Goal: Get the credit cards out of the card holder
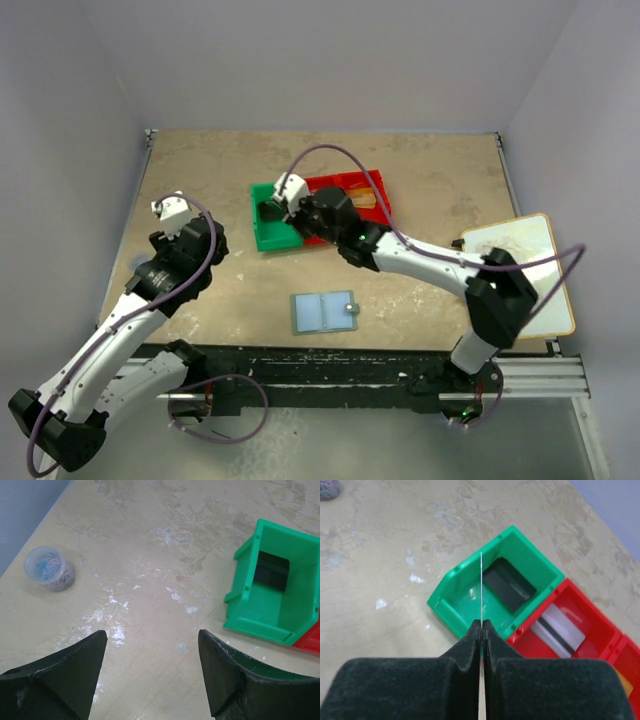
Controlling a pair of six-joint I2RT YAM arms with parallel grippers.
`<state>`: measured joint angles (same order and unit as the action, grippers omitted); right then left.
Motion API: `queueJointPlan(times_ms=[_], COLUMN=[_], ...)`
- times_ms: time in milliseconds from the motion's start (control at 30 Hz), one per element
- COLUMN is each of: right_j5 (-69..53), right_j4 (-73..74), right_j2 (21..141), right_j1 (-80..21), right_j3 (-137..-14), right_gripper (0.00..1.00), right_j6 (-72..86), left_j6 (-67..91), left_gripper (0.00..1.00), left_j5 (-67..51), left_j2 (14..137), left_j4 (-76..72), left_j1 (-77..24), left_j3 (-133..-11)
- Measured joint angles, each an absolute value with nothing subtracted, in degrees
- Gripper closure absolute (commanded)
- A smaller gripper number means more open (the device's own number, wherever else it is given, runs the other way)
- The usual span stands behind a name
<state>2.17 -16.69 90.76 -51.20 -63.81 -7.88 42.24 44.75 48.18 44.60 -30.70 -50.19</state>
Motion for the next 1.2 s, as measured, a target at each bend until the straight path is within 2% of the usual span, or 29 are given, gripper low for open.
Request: queueJointPlan(times_ms=[167, 333, 567, 867, 1200], right_j5=[2.0, 3.6, 5.3, 7.4, 8.0], right_j4=[-10.0, -4.2, 0.4, 1.1, 0.7], right_j2=[103.6, 112.2, 118.2, 124.8, 127.5], right_j1=[-50.9, -50.6, -49.7, -48.7, -48.6], right_j3=[-79.1, -87.2, -91.7, -99.8, -100.7], right_gripper=[1.0, 1.0, 1.0, 1.0, 1.0], right_j6=[-13.7, -17.3, -21.3, -28.5, -41.1], left_j6=[42.9, 44.6, 46.9, 47.3, 47.3], left_gripper=[0.28, 0.28, 0.28, 0.28, 0.28], left_j5=[47.3, 49.9, 53.0, 52.9, 52.7], left_j2=[46.5, 40.8, 34.0, 35.6, 35.8], left_j4=[45.9, 46.3, 46.5, 46.9, 47.3], left_j1=[-30.5, -30.4, -30.4, -30.4, -30.4], left_j3=[-50.2, -50.0, -49.9, -49.8, -49.8])
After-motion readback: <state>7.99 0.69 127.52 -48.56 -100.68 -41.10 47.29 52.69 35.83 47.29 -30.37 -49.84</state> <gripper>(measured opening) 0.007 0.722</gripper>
